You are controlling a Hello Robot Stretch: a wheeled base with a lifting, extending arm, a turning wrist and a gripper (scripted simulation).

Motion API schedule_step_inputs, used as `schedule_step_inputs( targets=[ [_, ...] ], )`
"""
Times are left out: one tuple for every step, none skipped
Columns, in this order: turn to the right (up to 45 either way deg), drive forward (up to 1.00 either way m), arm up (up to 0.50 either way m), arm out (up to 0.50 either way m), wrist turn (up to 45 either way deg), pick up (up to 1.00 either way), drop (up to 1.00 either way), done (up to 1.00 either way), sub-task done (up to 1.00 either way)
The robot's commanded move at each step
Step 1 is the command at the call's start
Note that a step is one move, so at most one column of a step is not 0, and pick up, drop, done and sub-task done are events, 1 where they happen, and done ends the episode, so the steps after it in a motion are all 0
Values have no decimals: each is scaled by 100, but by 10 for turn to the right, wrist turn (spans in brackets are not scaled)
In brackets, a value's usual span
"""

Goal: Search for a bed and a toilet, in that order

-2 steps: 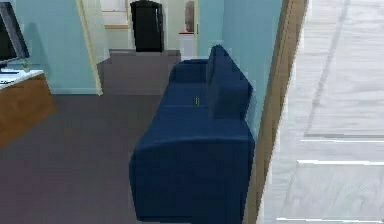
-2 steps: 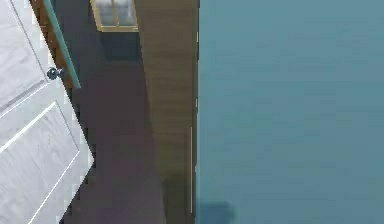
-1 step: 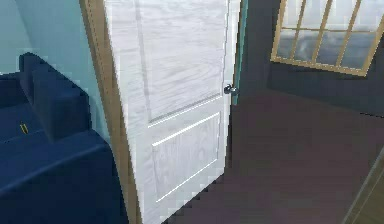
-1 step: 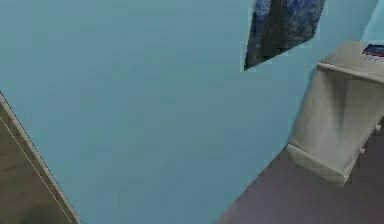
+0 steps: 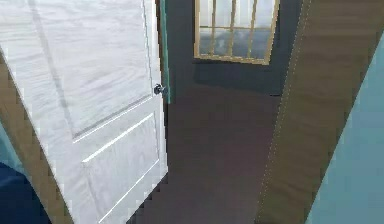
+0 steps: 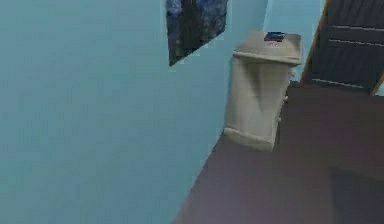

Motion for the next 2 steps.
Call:
schedule_step_inputs(
  targets=[
    [30,0,0,0,0,0,0,0,0],
    [-450,0,0,0,0,0,0,0,0]
  ],
)
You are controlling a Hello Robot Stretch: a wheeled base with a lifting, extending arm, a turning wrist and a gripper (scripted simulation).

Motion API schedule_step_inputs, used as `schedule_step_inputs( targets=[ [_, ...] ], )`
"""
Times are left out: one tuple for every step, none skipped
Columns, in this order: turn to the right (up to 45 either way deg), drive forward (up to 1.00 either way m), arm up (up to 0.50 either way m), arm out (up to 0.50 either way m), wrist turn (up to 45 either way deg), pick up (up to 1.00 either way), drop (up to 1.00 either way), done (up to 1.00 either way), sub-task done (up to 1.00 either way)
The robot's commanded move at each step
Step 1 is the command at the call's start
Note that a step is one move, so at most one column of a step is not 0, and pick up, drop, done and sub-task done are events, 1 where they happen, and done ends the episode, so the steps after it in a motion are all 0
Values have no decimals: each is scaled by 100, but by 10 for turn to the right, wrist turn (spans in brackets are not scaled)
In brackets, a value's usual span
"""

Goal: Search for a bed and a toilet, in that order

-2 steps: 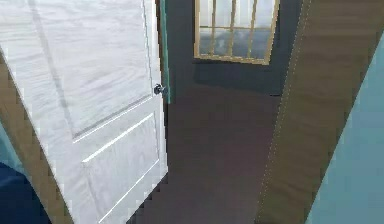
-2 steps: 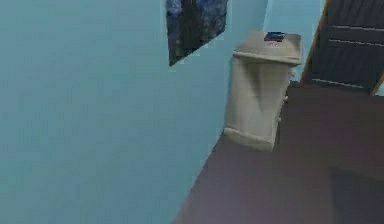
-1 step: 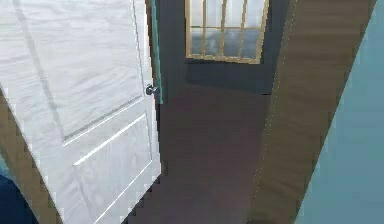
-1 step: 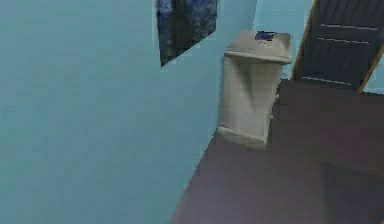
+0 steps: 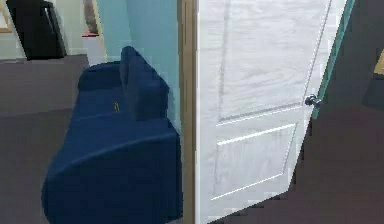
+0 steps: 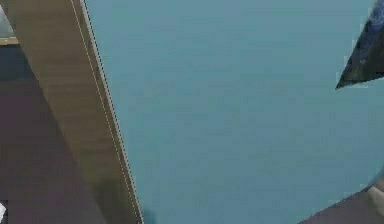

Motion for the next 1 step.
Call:
schedule_step_inputs(
  targets=[
    [-450,0,0,0,0,0,0,0,0]
  ],
)
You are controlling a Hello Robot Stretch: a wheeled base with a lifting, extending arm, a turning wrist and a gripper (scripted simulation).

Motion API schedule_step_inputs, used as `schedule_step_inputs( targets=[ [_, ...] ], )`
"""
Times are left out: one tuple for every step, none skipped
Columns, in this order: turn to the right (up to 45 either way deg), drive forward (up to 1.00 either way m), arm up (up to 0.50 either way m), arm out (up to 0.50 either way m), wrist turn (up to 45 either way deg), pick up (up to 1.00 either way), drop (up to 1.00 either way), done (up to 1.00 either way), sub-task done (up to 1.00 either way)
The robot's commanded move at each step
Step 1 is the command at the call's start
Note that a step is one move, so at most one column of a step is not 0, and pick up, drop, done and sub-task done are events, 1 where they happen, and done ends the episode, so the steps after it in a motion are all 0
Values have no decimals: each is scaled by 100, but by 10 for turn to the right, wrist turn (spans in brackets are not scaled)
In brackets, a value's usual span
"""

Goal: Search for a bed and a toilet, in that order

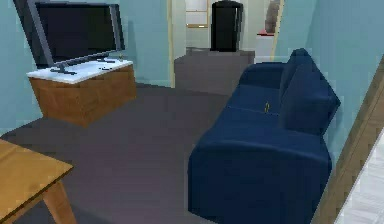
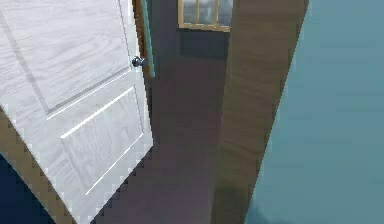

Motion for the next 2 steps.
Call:
schedule_step_inputs(
  targets=[
    [-210,0,0,0,0,0,0,0,0],
    [0,20,0,0,0,0,0,0,0]
  ],
)
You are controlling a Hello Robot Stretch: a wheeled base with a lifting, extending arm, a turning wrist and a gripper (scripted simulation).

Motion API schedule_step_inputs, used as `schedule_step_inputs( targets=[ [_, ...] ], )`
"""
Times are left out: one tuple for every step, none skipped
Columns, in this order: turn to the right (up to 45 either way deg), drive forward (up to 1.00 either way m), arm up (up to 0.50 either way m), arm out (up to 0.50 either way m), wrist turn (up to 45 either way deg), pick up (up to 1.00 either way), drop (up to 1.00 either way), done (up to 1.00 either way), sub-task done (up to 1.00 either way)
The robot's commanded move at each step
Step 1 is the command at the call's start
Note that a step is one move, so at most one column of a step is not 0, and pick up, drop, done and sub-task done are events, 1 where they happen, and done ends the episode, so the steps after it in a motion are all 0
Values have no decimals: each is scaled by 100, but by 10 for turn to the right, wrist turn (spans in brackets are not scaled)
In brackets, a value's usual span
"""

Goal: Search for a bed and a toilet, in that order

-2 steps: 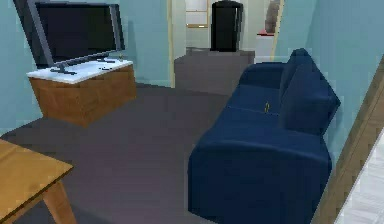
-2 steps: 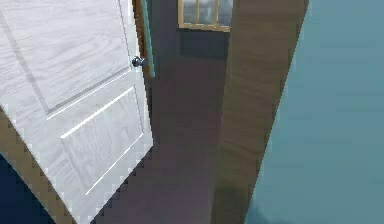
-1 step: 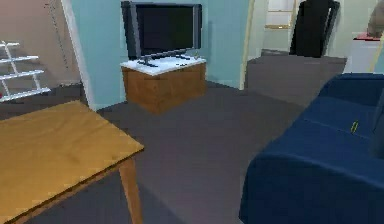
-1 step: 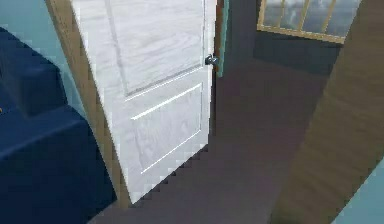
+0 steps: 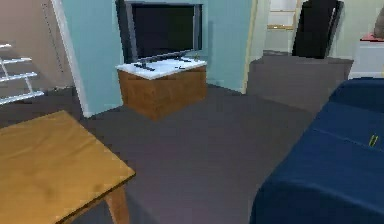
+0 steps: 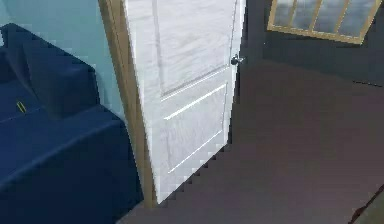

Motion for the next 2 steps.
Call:
schedule_step_inputs(
  targets=[
    [450,0,0,0,0,0,0,0,0],
    [450,0,0,0,0,0,0,0,0]
  ],
)
